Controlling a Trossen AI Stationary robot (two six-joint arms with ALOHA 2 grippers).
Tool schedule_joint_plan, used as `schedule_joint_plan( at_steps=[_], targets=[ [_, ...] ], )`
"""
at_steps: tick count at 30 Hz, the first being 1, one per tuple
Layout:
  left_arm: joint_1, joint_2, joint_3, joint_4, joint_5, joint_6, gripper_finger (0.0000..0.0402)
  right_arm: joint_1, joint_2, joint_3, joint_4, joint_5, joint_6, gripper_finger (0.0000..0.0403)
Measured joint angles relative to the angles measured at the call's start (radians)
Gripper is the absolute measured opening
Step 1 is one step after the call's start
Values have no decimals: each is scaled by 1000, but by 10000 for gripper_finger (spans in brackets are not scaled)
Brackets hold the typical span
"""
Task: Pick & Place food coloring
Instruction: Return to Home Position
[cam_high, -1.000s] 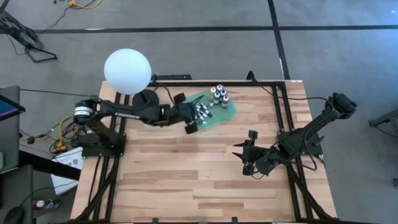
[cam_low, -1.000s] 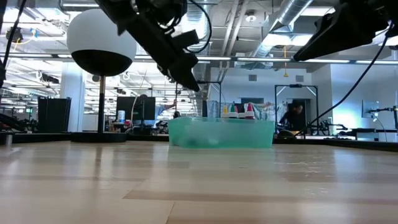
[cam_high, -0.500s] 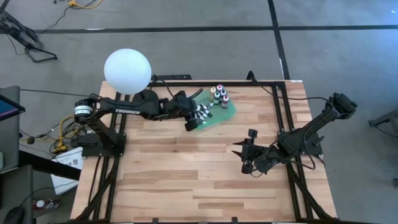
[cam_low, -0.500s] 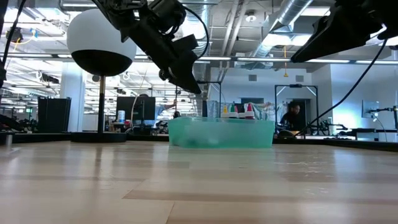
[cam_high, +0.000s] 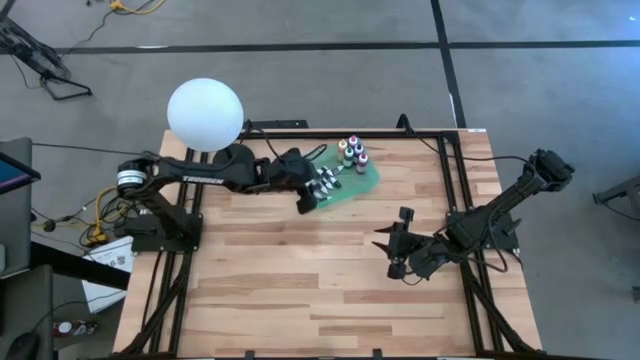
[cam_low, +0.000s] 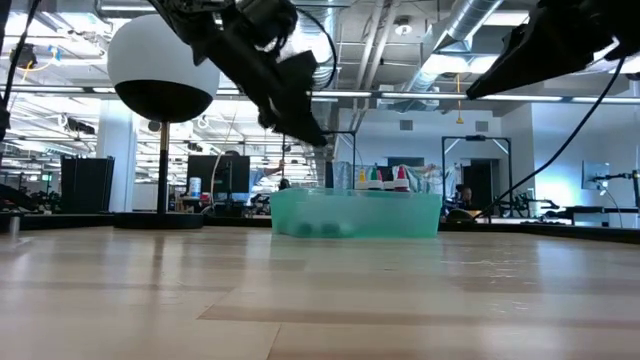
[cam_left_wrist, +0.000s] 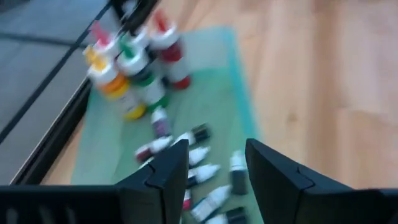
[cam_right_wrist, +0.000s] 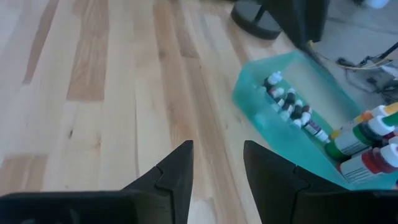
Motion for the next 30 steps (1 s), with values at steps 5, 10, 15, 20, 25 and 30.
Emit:
schedule_joint_plan(
  at_steps=[5,10,15,20,25,30],
  targets=[
    [-31,-126,0,-53,90,74,149,-6,0,17,44,42,-6,134],
    [-73,-319,-31,-102,147,108,146,2,-9,71,-47,81,-53,134],
    [-123,-538,-162,-48,167,114,146,-25,-71,73,-108,184,-57,134],
    [-175,-734,-361,89,171,73,146,-45,-158,73,-67,179,-182,134],
    [-205,-902,-546,188,127,4,146,-43,-199,73,140,169,-298,134],
    [-223,-1045,-657,185,74,-35,146,-36,-200,72,80,78,-389,134]
  ],
)
